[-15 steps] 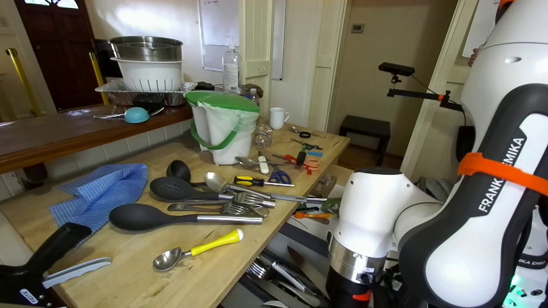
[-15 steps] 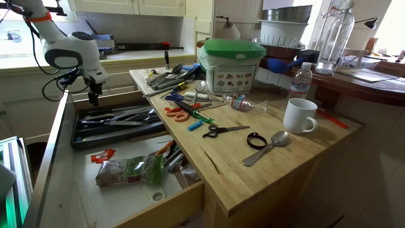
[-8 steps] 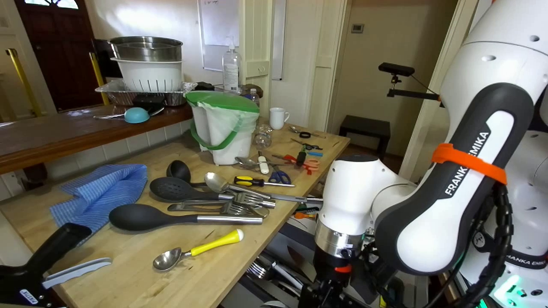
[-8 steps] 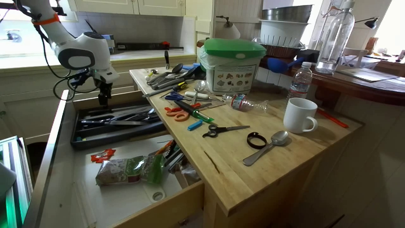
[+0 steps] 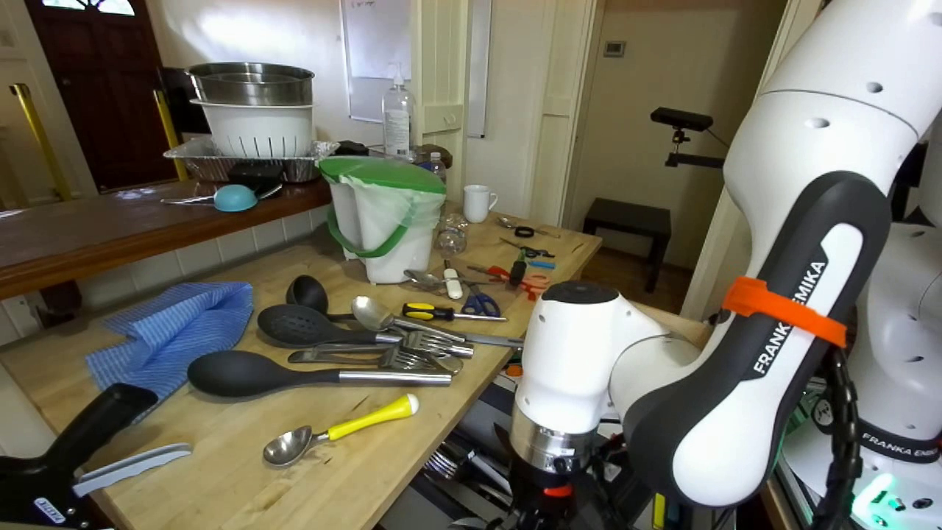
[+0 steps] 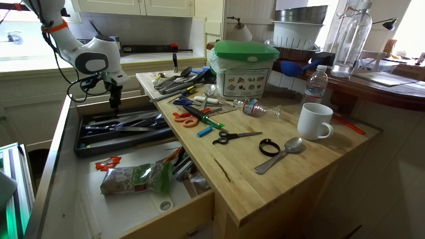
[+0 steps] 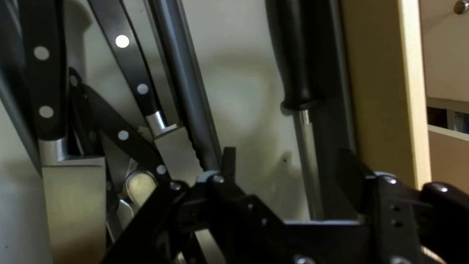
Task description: Remove the knife sharpener from the drawer
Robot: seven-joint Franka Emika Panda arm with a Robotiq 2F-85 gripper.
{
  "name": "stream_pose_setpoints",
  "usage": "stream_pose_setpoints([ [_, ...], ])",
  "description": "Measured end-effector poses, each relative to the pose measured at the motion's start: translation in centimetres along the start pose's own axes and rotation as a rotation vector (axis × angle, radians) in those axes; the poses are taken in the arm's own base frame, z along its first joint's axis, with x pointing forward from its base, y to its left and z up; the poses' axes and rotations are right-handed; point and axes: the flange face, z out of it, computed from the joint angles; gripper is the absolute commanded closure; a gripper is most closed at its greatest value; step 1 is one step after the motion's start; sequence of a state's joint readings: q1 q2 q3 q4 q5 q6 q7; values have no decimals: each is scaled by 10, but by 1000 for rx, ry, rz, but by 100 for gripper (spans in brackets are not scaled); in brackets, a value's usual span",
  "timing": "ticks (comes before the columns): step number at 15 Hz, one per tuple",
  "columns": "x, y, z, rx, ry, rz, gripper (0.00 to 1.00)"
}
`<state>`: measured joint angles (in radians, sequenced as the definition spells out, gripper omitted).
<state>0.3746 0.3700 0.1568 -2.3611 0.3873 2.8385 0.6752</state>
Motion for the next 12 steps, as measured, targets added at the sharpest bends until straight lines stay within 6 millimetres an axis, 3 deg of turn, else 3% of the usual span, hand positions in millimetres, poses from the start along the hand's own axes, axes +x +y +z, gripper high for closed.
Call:
stream_pose_setpoints([
  [3, -13, -11, 14, 4, -7, -9, 25],
  [6, -26, -16, 28, 34, 2, -5, 32],
  [8, -32, -17, 36, 48, 2, 3, 32],
  [12, -28, -15, 45, 49, -10, 18, 31],
])
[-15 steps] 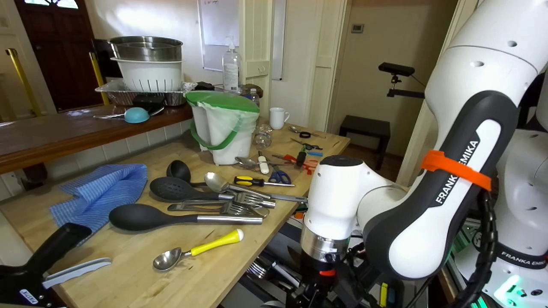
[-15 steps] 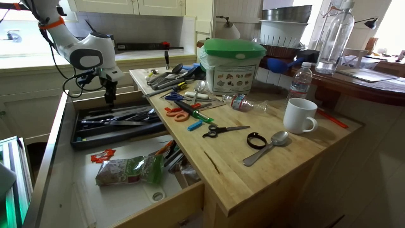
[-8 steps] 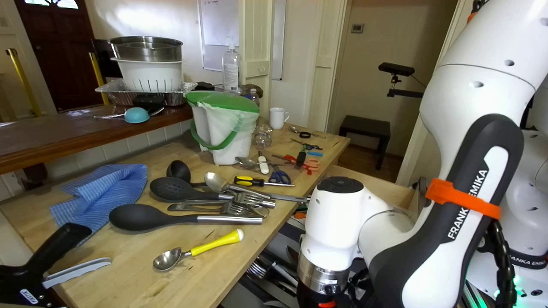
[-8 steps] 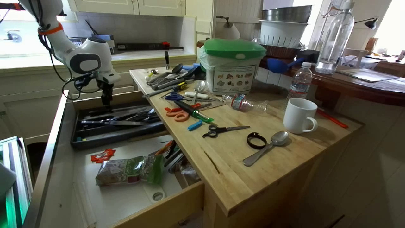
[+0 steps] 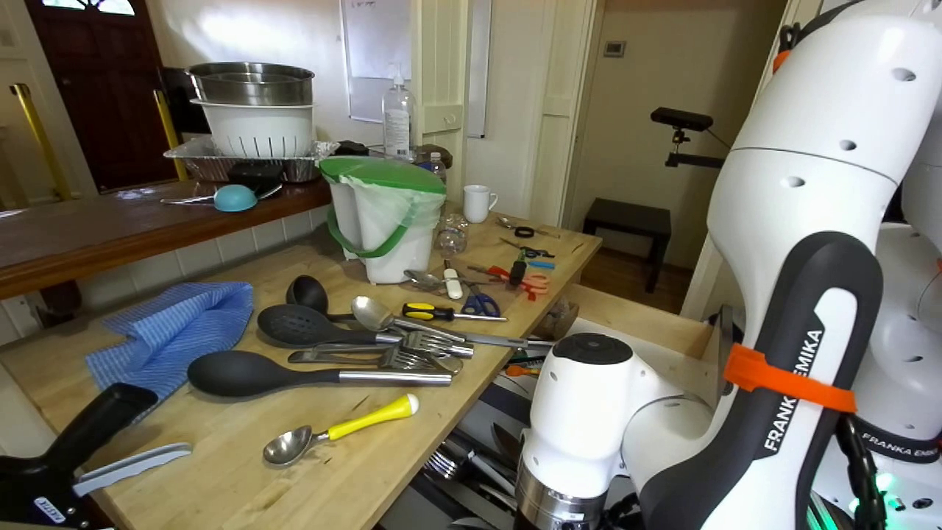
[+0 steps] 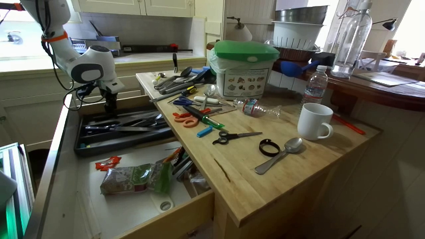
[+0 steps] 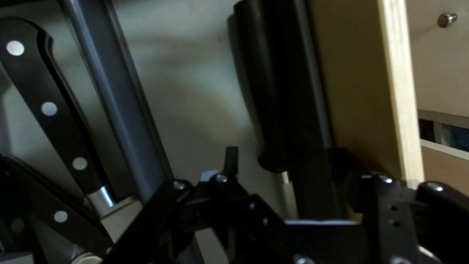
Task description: Remove the knife sharpener from the drawer
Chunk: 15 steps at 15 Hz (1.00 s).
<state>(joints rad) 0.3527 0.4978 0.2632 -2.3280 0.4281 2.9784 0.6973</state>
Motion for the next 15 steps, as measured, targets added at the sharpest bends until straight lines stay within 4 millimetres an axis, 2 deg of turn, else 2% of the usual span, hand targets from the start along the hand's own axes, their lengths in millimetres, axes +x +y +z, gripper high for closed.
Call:
stream_pose_setpoints([
  [3, 3, 4, 3, -2, -5, 20, 29],
  [4, 4, 5, 3, -1, -6, 26, 33],
  [5, 5, 6, 3, -1, -7, 30, 41],
  [7, 7, 7, 2, 0, -8, 37, 44],
  [8, 9, 8, 2, 1, -8, 41, 50],
  [9, 10, 9, 2, 2, -9, 43, 47],
  [10, 12, 10, 1, 3, -10, 47, 51],
  [15, 21, 10, 4, -8, -45, 38, 46],
])
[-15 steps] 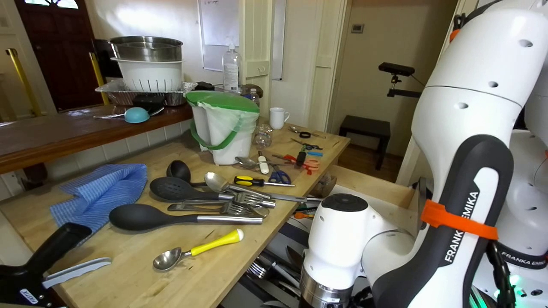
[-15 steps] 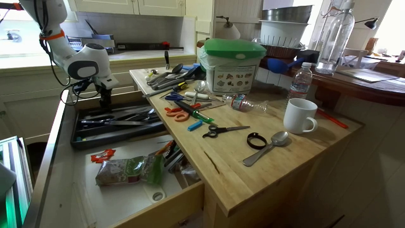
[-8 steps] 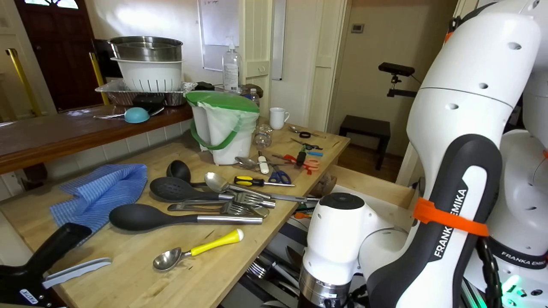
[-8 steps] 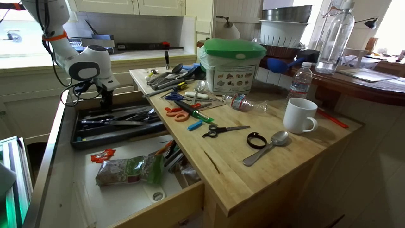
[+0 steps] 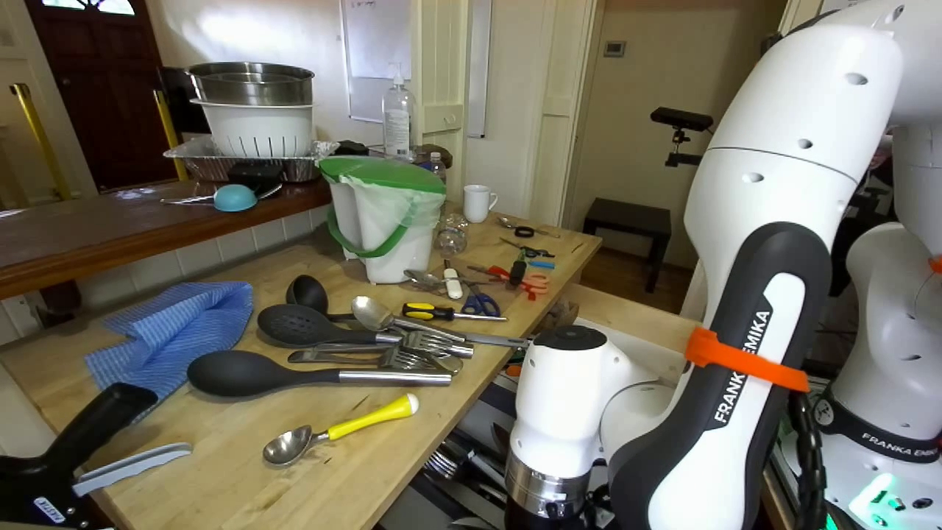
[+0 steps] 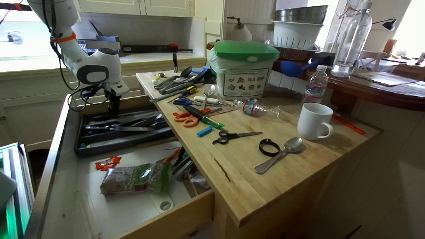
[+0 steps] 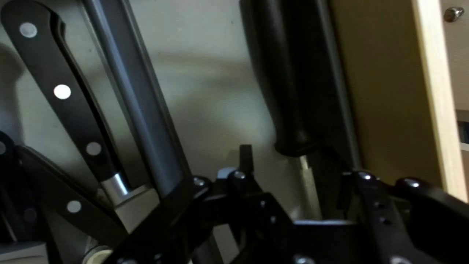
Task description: Remove the knife sharpener from the drawer
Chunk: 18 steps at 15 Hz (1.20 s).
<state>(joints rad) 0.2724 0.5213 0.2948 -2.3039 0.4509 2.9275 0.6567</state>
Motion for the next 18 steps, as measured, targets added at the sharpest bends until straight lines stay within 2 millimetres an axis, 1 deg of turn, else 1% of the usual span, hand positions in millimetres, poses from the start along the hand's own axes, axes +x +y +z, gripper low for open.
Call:
stream_pose_setpoints([
  [3, 8, -11, 5, -10, -46, -26, 46],
  [6, 19, -12, 14, -35, -93, -44, 48],
  [7, 23, -13, 17, -41, -109, -49, 53],
  [8, 27, -15, 17, -46, -126, -55, 61],
  [9, 30, -16, 17, -52, -145, -61, 73],
  [11, 36, -21, 17, -56, -173, -75, 89],
  [12, 37, -25, 16, -54, -183, -79, 96],
  [14, 40, -27, 15, -59, -197, -79, 94],
  [15, 41, -28, 15, -60, -200, -79, 97],
  [18, 43, -28, 11, -60, -199, -78, 100],
])
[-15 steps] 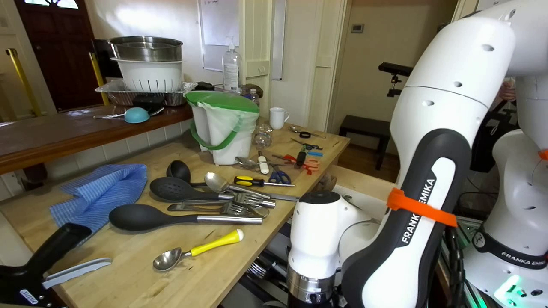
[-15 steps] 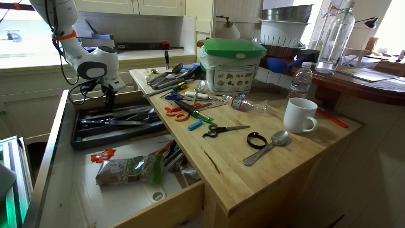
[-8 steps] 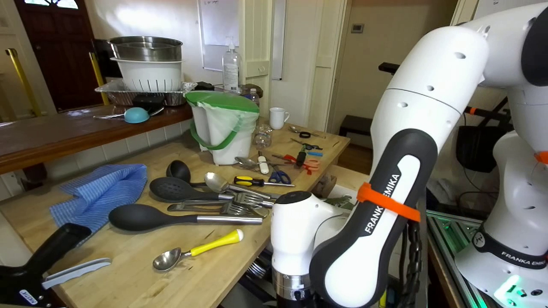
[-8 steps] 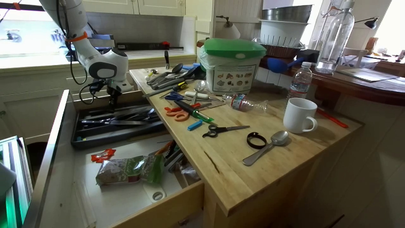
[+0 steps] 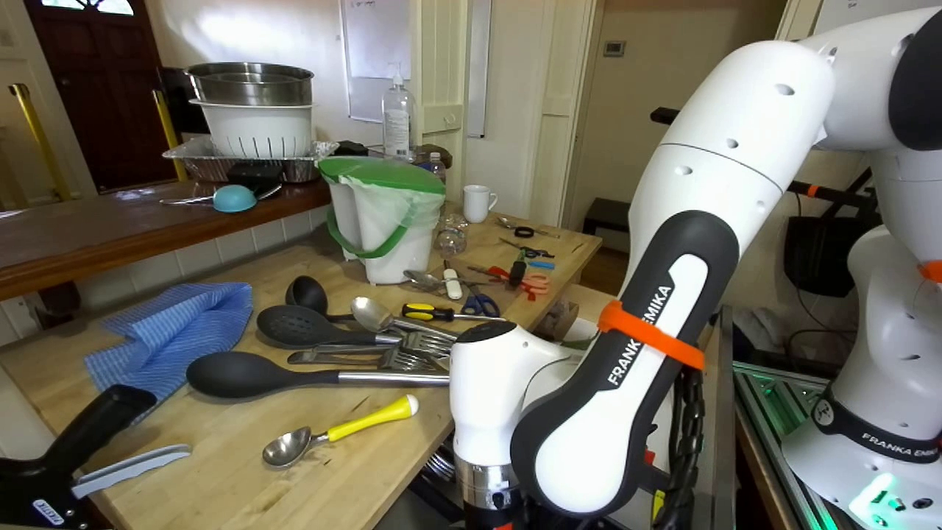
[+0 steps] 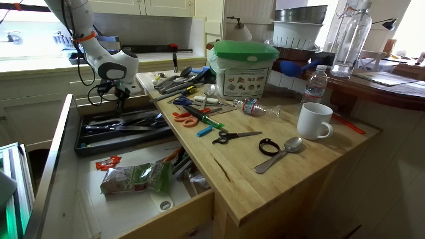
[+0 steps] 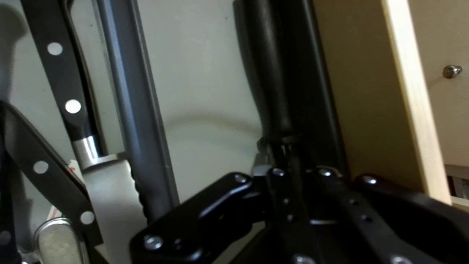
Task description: Remove the knife sharpener from the drawer
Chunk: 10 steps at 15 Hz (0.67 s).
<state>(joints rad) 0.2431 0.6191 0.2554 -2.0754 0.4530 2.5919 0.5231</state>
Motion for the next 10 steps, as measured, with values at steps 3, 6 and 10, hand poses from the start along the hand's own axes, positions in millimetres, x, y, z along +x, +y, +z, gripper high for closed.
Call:
stream_pose_setpoints([
  [3, -13, 5, -2, 26, 52, 5, 100],
  [6, -48, 0, -1, 56, 95, -19, 74],
  [10, -75, -4, 2, 45, 104, -62, 53],
])
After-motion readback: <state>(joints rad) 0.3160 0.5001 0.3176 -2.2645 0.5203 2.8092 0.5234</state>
